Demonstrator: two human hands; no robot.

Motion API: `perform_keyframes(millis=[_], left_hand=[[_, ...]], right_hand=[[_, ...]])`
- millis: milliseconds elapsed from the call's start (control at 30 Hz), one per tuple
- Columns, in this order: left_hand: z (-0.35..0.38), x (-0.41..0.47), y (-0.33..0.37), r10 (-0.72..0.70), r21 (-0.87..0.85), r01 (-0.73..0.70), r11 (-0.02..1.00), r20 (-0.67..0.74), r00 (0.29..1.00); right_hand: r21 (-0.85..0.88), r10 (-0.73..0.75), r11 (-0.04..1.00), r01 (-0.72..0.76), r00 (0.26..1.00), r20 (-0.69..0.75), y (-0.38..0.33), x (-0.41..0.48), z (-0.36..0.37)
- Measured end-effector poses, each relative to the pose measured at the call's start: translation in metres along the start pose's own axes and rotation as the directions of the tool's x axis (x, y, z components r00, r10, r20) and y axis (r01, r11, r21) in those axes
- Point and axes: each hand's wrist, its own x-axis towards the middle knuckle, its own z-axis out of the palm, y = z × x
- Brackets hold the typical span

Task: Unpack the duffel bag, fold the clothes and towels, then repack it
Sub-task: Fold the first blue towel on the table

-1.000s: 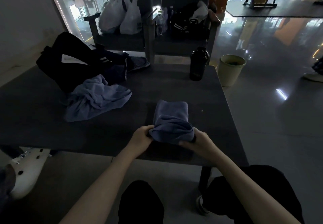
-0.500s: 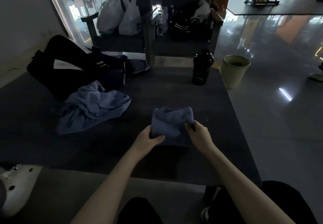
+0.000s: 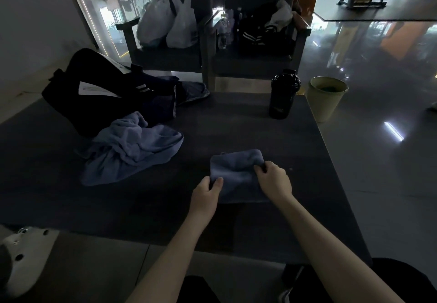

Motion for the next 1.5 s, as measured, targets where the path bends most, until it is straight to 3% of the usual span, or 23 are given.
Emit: perform_keyframes(millis=[67, 133, 200, 267, 333, 400, 467, 633, 733, 800, 867, 967, 1133, 1500], left_hand=[[0.002, 0.003, 0.006, -0.014, 0.065, 0.017, 0.998, -0.048, 0.999], [0.004, 0.001, 0.014, 0.02, 0.186, 0.008, 0.982, -0.152, 0.988], [0.007, 0.002, 0.015, 0.258, 0.403, -0.143, 0.904, -0.248, 0.934], [0.011, 0.01, 0.011, 0.457, 0.633, -0.283, 0.72, -0.127, 0.88], [0.013, 0.024, 0.007, 0.376, 0.724, -0.312, 0.615, 0.079, 0.923], [0.013, 0.034, 0.0, 0.176, 0.733, -0.271, 0.623, 0.206, 0.962], [0.013, 0.039, -0.009, 0.101, 0.734, -0.253, 0.63, 0.246, 0.964], [0.016, 0.043, -0.013, 0.102, 0.76, -0.241, 0.603, 0.226, 0.969], [0.014, 0.041, -0.016, 0.114, 0.73, -0.258, 0.633, 0.241, 0.964], [0.007, 0.037, -0.021, 0.164, 0.682, -0.275, 0.678, 0.224, 0.961], [-0.004, 0.037, -0.028, 0.179, 0.67, -0.241, 0.702, 0.161, 0.971], [-0.018, 0.034, -0.04, 0.16, 0.744, -0.193, 0.639, 0.117, 0.98], [-0.015, 0.023, -0.048, 0.26, 0.822, -0.215, 0.528, 0.085, 0.962], [-0.009, 0.03, -0.056, 0.311, 0.828, -0.197, 0.525, 0.029, 0.95]], right_hand=[[-0.12, 0.008, 0.993, -0.019, 0.996, -0.09, -0.005, -0.005, 0.002], [-0.237, -0.14, 0.968, 0.089, 0.968, -0.209, -0.01, -0.01, 0.003], [-0.286, -0.365, 0.913, 0.289, 0.894, -0.259, -0.014, -0.01, 0.007], [-0.297, -0.476, 0.855, 0.426, 0.871, -0.121, -0.015, -0.005, 0.012], [-0.28, -0.423, 0.854, 0.438, 0.899, 0.114, -0.011, 0.002, 0.018], [-0.282, -0.347, 0.868, 0.409, 0.905, 0.245, -0.006, 0.008, 0.02], [-0.295, -0.322, 0.865, 0.405, 0.901, 0.291, -0.003, 0.013, 0.021], [-0.349, -0.318, 0.841, 0.414, 0.899, 0.301, -0.003, 0.018, 0.023], [-0.515, -0.378, 0.759, 0.399, 0.913, 0.151, -0.01, 0.006, 0.023], [-0.506, -0.422, 0.766, 0.397, 0.904, 0.071, -0.016, -0.012, 0.025], [-0.457, -0.414, 0.778, 0.43, 0.899, 0.142, -0.017, -0.029, 0.031], [-0.518, -0.396, 0.718, 0.466, 0.884, 0.247, -0.008, -0.033, 0.036], [-0.53, -0.312, 0.762, 0.372, 0.928, 0.204, 0.007, 0.011, 0.013], [-0.488, -0.387, 0.808, 0.331, 0.922, -0.015, 0.024, 0.106, -0.004]])
